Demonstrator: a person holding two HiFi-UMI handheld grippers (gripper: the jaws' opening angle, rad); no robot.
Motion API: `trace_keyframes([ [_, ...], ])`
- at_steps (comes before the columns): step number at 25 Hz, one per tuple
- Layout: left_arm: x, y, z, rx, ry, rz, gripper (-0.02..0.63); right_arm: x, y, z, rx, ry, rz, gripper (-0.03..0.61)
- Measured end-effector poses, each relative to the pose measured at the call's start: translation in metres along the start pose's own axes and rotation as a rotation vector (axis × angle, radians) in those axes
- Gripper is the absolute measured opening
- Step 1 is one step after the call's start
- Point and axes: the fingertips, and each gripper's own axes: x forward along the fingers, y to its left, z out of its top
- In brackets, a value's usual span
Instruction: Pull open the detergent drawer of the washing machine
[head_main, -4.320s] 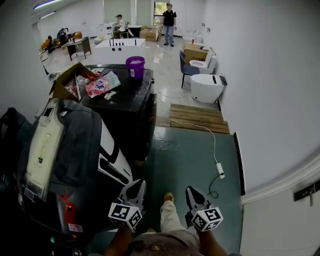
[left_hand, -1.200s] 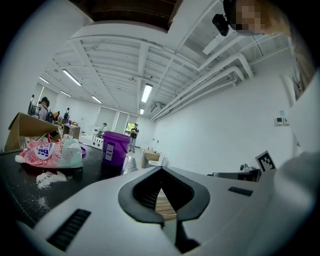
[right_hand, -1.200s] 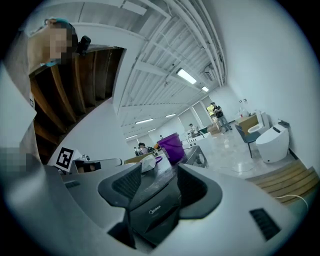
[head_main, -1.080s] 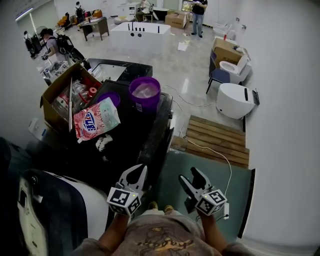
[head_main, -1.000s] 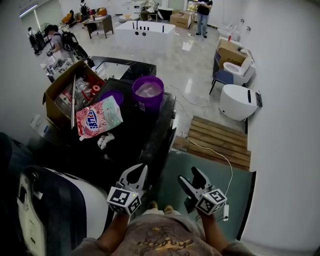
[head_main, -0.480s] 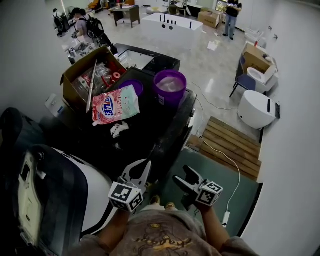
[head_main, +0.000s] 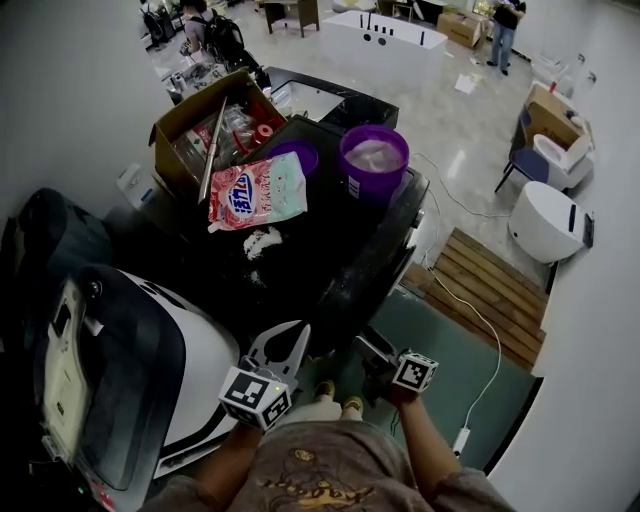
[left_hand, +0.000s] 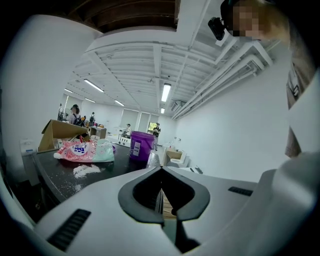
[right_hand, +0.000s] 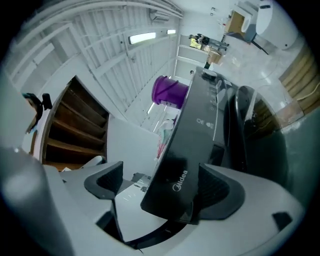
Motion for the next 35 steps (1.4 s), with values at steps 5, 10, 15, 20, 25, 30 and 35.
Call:
trace_keyframes([
  [5, -0.009, 0.007, -0.003, 0.005, 0.013, 0.043, 0.021, 0.007, -0.036, -0.010, 0.089, -0.007, 0.021, 0.462],
  [10, -0.019, 0.012, -0.004, 0.016, 0.020, 0.085, 0.021, 0.016, -0.058, -0.018, 0.150, -0.003, 0.033, 0.462],
  [15, -0.031, 0.019, -0.010, 0.016, 0.030, 0.126, 0.021, 0.027, -0.069, -0.022, 0.150, 0.020, 0.039, 0.460],
  [20, -0.041, 0.024, -0.013, 0.013, 0.036, 0.155, 0.021, 0.035, -0.072, -0.023, 0.151, 0.034, 0.044, 0.462],
  [25, -0.049, 0.028, -0.014, 0.003, 0.038, 0.179, 0.021, 0.041, -0.073, -0.030, 0.168, 0.064, 0.053, 0.462],
  [30, -0.052, 0.032, -0.016, 0.003, 0.039, 0.185, 0.021, 0.047, -0.073, -0.029, 0.166, 0.063, 0.066, 0.460],
  [35, -0.053, 0.033, -0.021, -0.008, 0.041, 0.183, 0.021, 0.048, -0.074, -0.030, 0.190, 0.051, 0.074, 0.454],
])
